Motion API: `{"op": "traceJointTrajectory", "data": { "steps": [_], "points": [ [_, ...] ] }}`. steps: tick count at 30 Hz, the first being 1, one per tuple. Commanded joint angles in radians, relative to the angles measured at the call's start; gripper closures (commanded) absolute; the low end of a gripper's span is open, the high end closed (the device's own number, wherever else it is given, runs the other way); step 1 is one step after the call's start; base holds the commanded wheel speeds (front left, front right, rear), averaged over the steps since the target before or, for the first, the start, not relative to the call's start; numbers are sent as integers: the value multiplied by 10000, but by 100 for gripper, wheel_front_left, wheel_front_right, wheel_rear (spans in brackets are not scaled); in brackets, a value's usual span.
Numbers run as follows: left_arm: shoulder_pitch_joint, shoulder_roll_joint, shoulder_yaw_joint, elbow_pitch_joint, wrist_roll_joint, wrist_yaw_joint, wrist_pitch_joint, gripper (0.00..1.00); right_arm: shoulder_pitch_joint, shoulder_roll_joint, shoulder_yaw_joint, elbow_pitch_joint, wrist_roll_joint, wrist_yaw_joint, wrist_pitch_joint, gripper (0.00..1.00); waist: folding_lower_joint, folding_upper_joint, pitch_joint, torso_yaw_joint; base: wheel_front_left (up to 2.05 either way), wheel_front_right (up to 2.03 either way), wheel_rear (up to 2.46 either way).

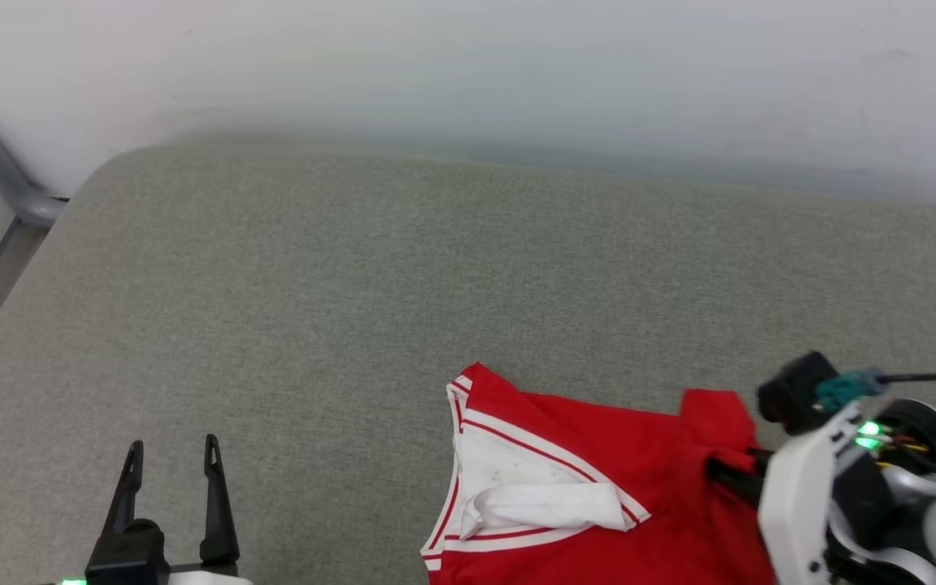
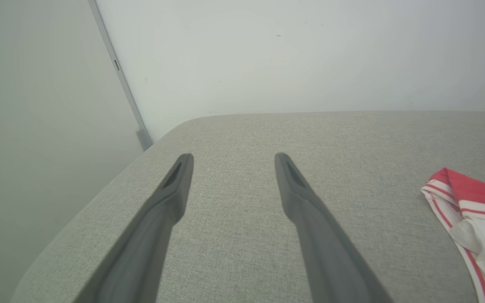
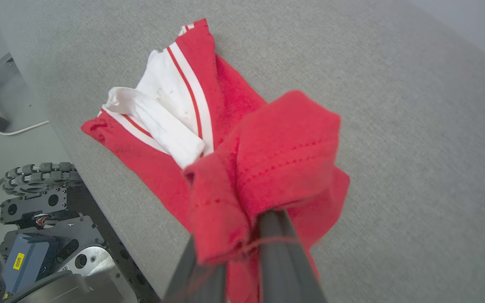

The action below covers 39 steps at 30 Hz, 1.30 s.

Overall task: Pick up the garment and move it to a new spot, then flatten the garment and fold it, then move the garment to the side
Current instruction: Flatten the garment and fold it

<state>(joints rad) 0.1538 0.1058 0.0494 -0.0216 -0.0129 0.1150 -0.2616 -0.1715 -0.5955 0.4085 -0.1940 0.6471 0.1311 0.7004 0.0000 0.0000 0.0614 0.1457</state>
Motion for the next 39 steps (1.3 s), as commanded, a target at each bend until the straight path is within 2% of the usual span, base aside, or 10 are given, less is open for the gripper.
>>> {"op": "traceJointTrajectory", "data": {
  "steps": [1, 8, 18, 24, 33, 38, 39],
  "points": [
    [-185, -41, -24, 42, 15, -30, -45, 0, -593, 186, 565, 115, 143, -8, -34, 100, 0, 0, 112, 138, 0, 0, 0],
    [-419, -86, -114, 105, -28, -62, -45, 0, -2531, 817, 2574, 1179, 98, -8, -593, 100, 0, 0, 401, 446, 0, 0, 0],
    [-761, -200, -263, 194, -59, -88, -45, 0, -4838, 2284, 4813, 3889, -276, -8, -1681, 100, 0, 0, 847, 793, 0, 0, 0],
    [-952, -277, -325, 245, -60, -68, -45, 0, -5610, 2944, 6000, 5445, -230, -10, -1931, 100, 0, 0, 1075, 940, 0, 0, 0],
    [-1138, -351, -408, 319, -58, -84, -45, 0, -5769, 3176, 7595, 7221, 201, -7, -1727, 100, 0, 0, 1277, 996, 0, 0, 0],
    [-1057, -341, -318, 360, -39, -76, -45, 0, -5788, 3172, 7795, 7503, 723, -8, -2366, 100, 0, 0, 1165, 866, 0, 0, 0],
    [-1015, -325, -307, 368, -20, -84, -45, 0, -5819, 3116, 7777, 7449, 803, -8, -2566, 78, 0, 0, 1110, 838, 0, 0, 0]
  ]
}}
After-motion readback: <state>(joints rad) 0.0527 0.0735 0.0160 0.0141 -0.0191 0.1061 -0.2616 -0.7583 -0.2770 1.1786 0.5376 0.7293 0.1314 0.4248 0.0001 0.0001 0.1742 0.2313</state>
